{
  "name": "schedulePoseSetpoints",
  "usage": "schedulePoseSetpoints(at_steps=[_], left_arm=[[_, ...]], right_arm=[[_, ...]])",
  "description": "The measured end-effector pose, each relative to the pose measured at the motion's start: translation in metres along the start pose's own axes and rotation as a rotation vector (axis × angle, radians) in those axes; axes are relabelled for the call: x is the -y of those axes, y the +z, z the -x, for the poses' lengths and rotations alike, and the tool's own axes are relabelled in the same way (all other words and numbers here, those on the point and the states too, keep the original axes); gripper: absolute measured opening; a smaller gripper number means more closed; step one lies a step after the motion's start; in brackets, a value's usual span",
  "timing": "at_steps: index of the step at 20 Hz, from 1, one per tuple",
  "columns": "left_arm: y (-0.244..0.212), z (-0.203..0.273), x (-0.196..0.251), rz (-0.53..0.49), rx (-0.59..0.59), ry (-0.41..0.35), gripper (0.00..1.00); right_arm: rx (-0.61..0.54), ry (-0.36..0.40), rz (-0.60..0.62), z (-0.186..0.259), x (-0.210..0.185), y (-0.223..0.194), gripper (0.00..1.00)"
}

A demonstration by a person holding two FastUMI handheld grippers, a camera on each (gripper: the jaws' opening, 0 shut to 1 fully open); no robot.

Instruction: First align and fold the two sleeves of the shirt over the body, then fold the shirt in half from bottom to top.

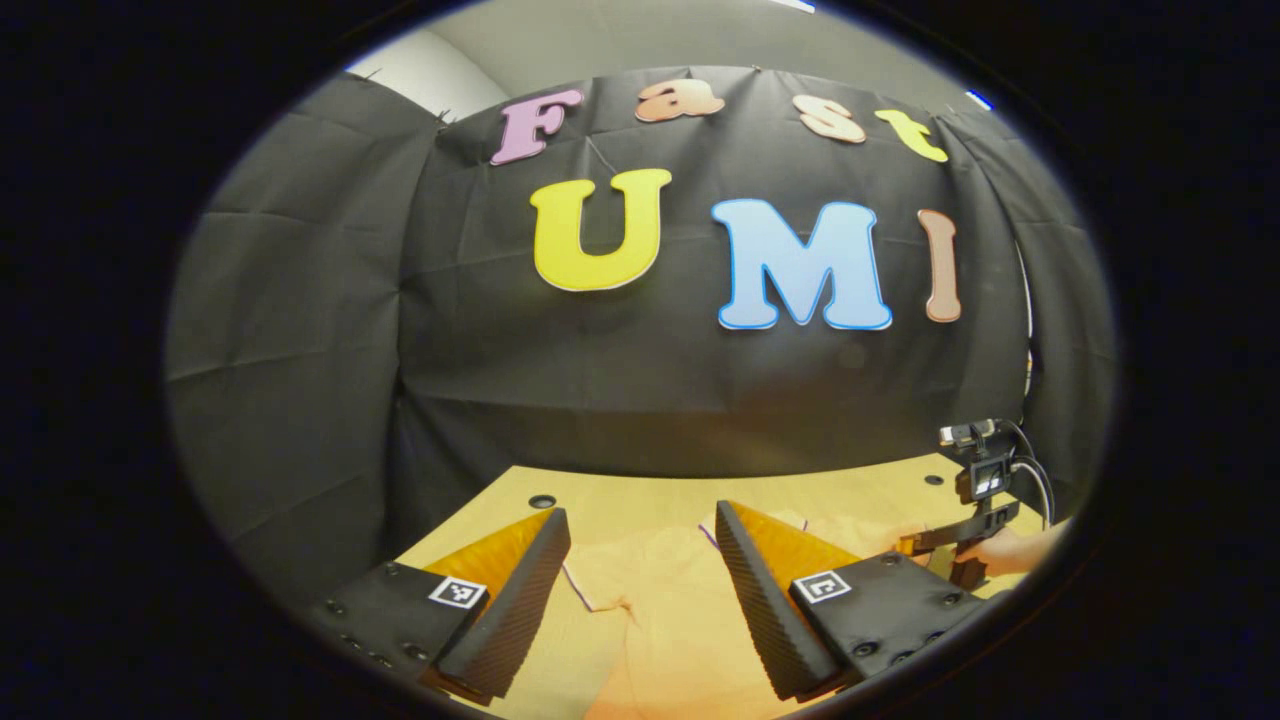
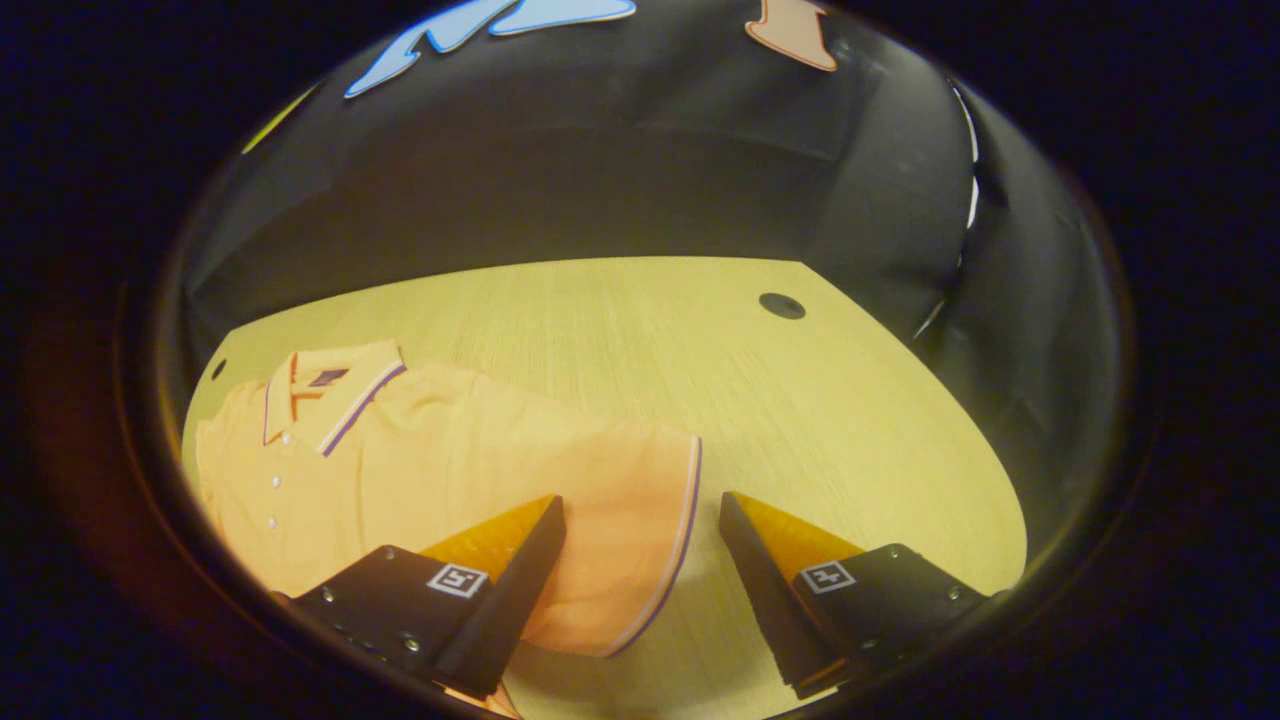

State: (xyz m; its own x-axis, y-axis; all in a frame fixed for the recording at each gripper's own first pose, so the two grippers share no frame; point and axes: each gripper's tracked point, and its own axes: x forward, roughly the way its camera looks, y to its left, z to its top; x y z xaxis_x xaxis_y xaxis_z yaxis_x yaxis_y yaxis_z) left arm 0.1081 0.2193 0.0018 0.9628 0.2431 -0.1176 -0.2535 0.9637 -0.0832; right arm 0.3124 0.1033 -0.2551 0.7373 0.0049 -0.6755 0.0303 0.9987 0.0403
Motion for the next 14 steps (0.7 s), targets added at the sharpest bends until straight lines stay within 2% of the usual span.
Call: schedulePoseSetpoints(at_steps=[2,4,5,7,8,9,10,11,13,14], left_arm=[[-0.002,0.0,-0.003,0.004,-0.005,0.003,0.96],[-0.003,-0.001,-0.004,0.008,-0.008,0.007,0.95],[-0.003,0.0,-0.006,0.01,-0.007,0.008,0.95],[-0.001,0.002,-0.009,0.008,-0.005,0.012,0.95],[-0.002,0.003,-0.01,0.009,-0.004,0.013,0.95],[-0.003,0.004,-0.01,0.01,-0.004,0.014,0.96],[-0.004,0.004,-0.011,0.011,-0.004,0.017,0.95],[-0.003,0.004,-0.013,0.014,-0.005,0.019,0.95],[-0.004,0.007,-0.016,0.02,-0.006,0.022,0.96],[-0.004,0.008,-0.018,0.022,-0.005,0.024,0.95]], right_arm=[[-0.014,0.035,-0.033,-0.001,-0.006,-0.003,0.97],[-0.016,0.046,-0.041,-0.002,-0.008,-0.003,0.8],[-0.019,0.053,-0.042,-0.002,-0.01,-0.005,0.78],[-0.026,0.055,-0.055,0.0,-0.011,-0.005,0.43],[-0.029,0.067,-0.056,0.0,-0.012,-0.005,0.43],[-0.038,0.064,-0.076,0.002,-0.014,-0.006,0.23],[-0.041,0.064,-0.082,0.001,-0.015,-0.005,0.17],[-0.044,0.059,-0.087,0.002,-0.015,-0.008,0.17],[-0.048,0.055,-0.105,0.004,-0.016,-0.003,0.04],[-0.052,0.052,-0.115,0.006,-0.017,0.0,0.04]])
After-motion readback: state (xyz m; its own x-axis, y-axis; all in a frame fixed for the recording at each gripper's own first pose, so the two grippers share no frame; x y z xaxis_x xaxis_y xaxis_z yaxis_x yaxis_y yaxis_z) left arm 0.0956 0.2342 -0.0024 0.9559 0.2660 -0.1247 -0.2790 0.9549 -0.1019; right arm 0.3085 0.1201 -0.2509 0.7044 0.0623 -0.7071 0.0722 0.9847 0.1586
